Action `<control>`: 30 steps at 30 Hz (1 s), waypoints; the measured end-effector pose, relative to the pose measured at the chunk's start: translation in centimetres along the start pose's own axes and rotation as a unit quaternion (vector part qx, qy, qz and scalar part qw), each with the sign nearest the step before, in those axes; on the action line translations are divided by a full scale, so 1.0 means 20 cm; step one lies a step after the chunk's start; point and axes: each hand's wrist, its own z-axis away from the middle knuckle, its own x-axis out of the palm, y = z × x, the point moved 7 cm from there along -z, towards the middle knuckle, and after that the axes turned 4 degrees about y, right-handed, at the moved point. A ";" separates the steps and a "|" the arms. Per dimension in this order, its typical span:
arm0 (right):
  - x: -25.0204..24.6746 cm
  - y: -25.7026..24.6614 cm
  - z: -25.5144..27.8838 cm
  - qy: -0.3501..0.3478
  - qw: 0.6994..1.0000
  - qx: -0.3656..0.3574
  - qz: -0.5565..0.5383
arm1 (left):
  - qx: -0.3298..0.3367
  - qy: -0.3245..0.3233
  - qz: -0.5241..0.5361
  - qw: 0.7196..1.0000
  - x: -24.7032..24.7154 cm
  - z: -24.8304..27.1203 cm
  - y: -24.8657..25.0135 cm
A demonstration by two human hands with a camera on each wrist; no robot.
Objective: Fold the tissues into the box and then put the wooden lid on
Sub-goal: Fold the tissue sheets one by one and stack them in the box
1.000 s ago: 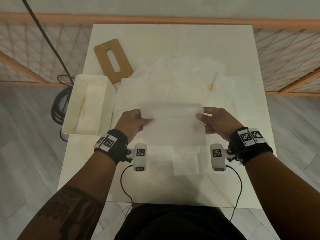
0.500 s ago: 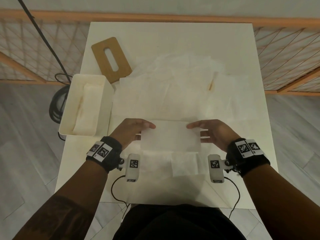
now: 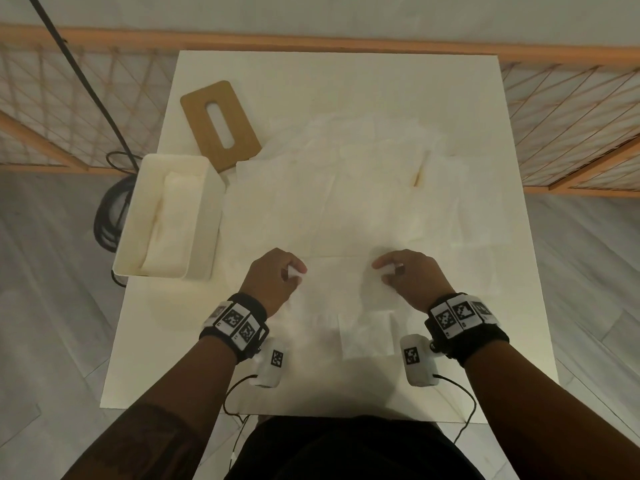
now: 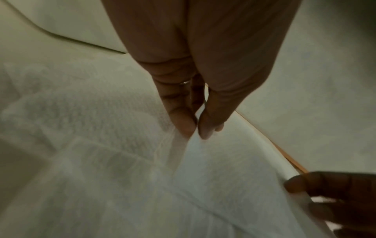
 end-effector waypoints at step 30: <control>-0.25 -0.25 -0.32 0.200 0.922 0.071 -0.323 | 0.153 -0.085 -0.258 0.950 0.20 -0.08 0.26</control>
